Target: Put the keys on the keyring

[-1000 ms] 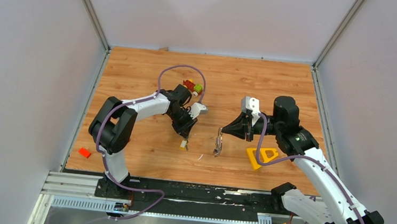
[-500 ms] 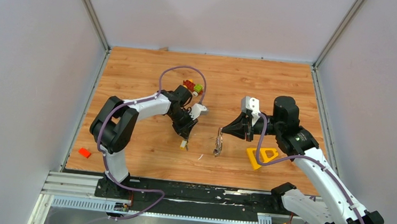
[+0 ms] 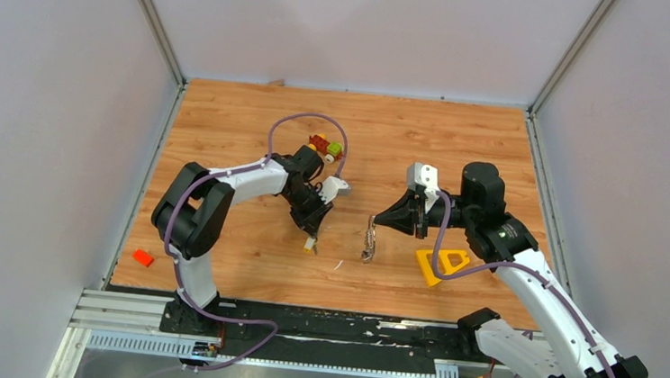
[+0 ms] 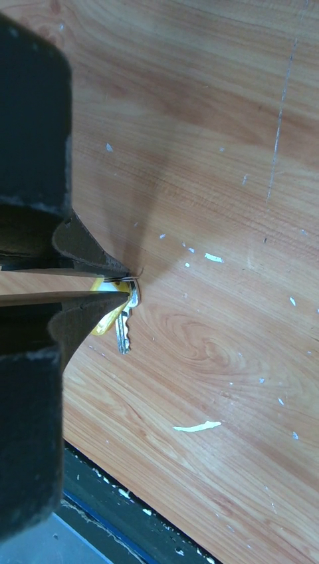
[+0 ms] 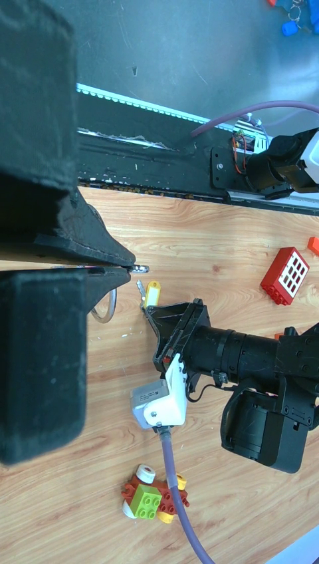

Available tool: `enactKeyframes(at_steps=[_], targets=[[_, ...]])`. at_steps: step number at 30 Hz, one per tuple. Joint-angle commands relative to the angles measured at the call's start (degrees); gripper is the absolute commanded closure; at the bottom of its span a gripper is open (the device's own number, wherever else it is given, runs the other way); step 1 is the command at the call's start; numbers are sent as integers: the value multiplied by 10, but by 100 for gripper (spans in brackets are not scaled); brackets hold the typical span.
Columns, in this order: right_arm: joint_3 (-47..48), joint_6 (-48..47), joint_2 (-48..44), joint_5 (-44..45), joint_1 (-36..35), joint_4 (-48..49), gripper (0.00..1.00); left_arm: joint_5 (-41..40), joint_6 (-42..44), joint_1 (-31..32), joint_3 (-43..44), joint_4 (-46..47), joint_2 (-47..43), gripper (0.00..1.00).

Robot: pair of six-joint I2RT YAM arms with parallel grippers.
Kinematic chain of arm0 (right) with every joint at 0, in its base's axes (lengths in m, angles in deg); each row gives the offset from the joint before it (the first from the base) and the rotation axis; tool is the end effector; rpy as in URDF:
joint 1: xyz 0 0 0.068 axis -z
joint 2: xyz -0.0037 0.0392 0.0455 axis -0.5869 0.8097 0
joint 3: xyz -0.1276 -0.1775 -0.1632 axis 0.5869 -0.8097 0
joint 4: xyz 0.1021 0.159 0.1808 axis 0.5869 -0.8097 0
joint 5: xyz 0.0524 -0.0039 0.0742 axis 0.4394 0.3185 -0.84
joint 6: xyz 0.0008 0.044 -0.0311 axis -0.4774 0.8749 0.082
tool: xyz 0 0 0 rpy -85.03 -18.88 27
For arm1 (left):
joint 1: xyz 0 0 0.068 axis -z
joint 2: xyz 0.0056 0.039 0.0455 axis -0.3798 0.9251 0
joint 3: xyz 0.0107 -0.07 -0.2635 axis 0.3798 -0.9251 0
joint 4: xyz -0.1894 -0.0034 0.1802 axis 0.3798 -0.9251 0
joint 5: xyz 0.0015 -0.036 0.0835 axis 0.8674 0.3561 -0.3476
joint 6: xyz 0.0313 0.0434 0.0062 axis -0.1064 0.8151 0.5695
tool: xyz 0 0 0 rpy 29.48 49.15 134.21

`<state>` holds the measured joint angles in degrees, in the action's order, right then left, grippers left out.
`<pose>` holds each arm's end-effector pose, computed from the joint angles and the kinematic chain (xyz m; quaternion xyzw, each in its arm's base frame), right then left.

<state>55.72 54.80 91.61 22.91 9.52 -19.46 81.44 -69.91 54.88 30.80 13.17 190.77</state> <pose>0.1628 0.1147 0.3334 -0.5429 0.5528 0.4257 0.4675 0.2745 -0.1956 0.1579 0.4372 0.8579 -0.2591 0.0765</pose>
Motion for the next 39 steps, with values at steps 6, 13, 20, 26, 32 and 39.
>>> enactKeyframes(at_steps=[6, 13, 20, 26, 32, 39], targets=[[11, -10, -2, -3, 4, 19, 100, 7, -4, 3, 6, 11, 5, 85], [11, -10, -2, -3, 3, 18, 100, 10, -2, 3, 8, 8, 5, 96], [11, -8, -4, -4, 3, 19, 100, 34, 26, 3, 10, 3, -33, 100], [10, 4, -13, -8, 4, 28, 100, 96, 96, 3, 17, -15, -125, 100], [15, 12, -14, -14, 3, 34, 100, 172, 114, 12, 20, -17, -236, 100], [37, 85, 14, -39, 0, 66, 100, 51, 173, 97, 12, 48, -360, 100]])
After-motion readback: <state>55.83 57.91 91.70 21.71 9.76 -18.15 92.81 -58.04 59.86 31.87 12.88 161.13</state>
